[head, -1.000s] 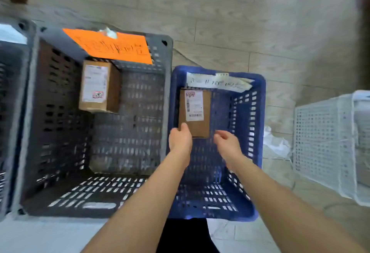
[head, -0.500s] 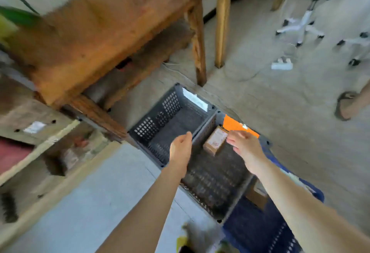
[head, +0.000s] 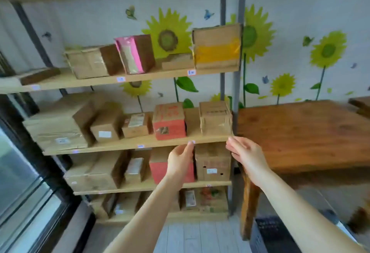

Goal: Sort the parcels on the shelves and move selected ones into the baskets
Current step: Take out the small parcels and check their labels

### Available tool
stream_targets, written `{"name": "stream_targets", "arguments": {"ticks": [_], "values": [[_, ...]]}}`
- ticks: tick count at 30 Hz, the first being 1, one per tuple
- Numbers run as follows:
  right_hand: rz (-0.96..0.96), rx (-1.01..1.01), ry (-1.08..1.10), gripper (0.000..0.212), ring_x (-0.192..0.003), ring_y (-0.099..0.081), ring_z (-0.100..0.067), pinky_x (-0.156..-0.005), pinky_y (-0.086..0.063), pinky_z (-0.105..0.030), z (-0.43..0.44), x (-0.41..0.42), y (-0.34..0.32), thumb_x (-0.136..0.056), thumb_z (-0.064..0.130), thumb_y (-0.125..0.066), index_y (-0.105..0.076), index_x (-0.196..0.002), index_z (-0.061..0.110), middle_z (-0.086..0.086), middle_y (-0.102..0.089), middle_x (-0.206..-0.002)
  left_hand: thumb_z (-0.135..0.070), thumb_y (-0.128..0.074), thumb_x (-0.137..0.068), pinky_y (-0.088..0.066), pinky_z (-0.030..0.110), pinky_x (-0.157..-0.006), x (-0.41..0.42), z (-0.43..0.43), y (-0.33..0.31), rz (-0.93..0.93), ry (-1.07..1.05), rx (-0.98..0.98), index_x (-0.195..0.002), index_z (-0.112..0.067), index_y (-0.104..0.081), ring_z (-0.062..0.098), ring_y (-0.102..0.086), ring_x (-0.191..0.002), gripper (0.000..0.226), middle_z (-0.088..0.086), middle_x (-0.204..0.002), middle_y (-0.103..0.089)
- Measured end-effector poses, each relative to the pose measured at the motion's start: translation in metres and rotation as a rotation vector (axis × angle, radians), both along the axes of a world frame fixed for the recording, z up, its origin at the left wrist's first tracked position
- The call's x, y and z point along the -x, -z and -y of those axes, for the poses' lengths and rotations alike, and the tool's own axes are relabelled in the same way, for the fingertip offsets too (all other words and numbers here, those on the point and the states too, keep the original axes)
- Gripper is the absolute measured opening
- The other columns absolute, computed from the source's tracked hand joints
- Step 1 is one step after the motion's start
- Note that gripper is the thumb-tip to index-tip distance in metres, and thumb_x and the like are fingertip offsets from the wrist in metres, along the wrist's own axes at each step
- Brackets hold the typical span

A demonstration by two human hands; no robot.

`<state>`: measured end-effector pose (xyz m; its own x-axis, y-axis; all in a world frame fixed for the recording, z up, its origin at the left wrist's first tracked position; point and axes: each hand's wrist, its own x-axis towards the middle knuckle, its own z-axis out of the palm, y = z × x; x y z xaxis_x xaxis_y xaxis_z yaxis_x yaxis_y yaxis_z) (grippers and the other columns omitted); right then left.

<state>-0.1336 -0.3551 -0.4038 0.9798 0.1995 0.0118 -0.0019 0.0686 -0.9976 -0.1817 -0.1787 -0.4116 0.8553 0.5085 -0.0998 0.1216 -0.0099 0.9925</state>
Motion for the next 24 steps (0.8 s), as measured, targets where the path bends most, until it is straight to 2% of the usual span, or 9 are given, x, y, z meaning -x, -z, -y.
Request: {"name": "stream_targets", "arguments": {"ticks": [3,6,11,15,18,22,24], "values": [[0.086,0.011,-0.08,0.011,-0.104,-0.062,-0.01,-0.092,-0.047,-0.03,-0.086,-0.006,-0.025,-0.086,0.037,-0.06,-0.063,-0.093,0.03,0.005,-0.067,-0.107,-0.042,-0.057,-0.086,-0.05,0.036,-0.086,0.01,-0.089,-0.024,0.051,-0.081,-0.007,-0.108,-0.012,-0.065,0.014,-0.064,-0.09,0.038,0.0,-0.088,-0.068],[0.149,0.008,-0.146,0.011,-0.103,-0.063,-0.009,-0.094,-0.048,-0.031,-0.158,-0.015,-0.043,-0.084,0.039,-0.061,-0.063,-0.092,0.031,0.008,-0.068,-0.101,-0.041,-0.056,-0.088,-0.045,0.029,-0.082,0.013,-0.158,-0.037,0.09,-0.138,-0.014,-0.108,-0.013,-0.062,0.015,-0.062,-0.095,0.035,-0.001,-0.095,-0.066],[0.299,0.043,-0.221,0.02,-0.108,-0.06,-0.01,-0.1,-0.045,-0.035,-0.254,-0.042,-0.079,-0.079,0.045,-0.063,-0.062,-0.095,0.032,0.004,-0.066,-0.111,-0.035,-0.054,-0.09,-0.044,0.026,-0.086,-0.002,-0.236,-0.066,0.174,-0.213,-0.109,-0.113,-0.013,-0.06,0.018,-0.06,-0.105,0.033,0.005,-0.11,-0.065],[0.435,0.052,-0.276,0.021,-0.107,-0.058,-0.007,-0.096,-0.045,-0.025,-0.328,-0.074,-0.115,-0.087,0.035,-0.059,-0.059,-0.106,0.027,0.004,-0.063,-0.113,-0.035,-0.054,-0.09,-0.047,0.016,-0.07,-0.025,-0.294,-0.099,0.274,-0.322,-0.233,-0.118,-0.013,-0.058,0.008,-0.061,-0.09,0.036,-0.001,-0.104,-0.065],[0.569,0.077,-0.241,0.03,-0.104,-0.054,-0.003,-0.083,-0.039,-0.009,-0.383,-0.103,-0.149,-0.089,0.032,-0.056,-0.058,-0.116,0.019,0.007,-0.06,-0.114,-0.037,-0.056,-0.089,-0.049,0.024,-0.081,-0.046,-0.34,-0.133,0.325,-0.397,-0.29,-0.119,-0.013,-0.058,0.012,-0.059,-0.095,0.039,0.0,-0.107,-0.064],[0.601,0.05,-0.123,0.043,-0.12,-0.049,-0.014,-0.093,-0.035,-0.022,-0.453,-0.145,-0.194,-0.09,0.033,-0.054,-0.051,-0.128,0.014,-0.003,-0.054,-0.132,-0.034,-0.054,-0.09,-0.045,0.026,-0.084,-0.077,-0.399,-0.17,0.349,-0.516,-0.332,-0.118,-0.009,-0.058,0.015,-0.057,-0.097,0.039,0.0,-0.105,-0.062],[0.6,0.066,-0.061,0.046,-0.123,-0.047,-0.017,-0.09,-0.033,-0.023,-0.484,-0.166,-0.213,-0.09,0.037,-0.052,-0.049,-0.131,0.017,-0.003,-0.051,-0.136,-0.033,-0.049,-0.092,-0.041,0.027,-0.078,-0.095,-0.423,-0.183,0.304,-0.519,-0.328,-0.102,-0.012,-0.061,0.011,-0.055,-0.085,0.026,-0.006,-0.09,-0.06]]}}
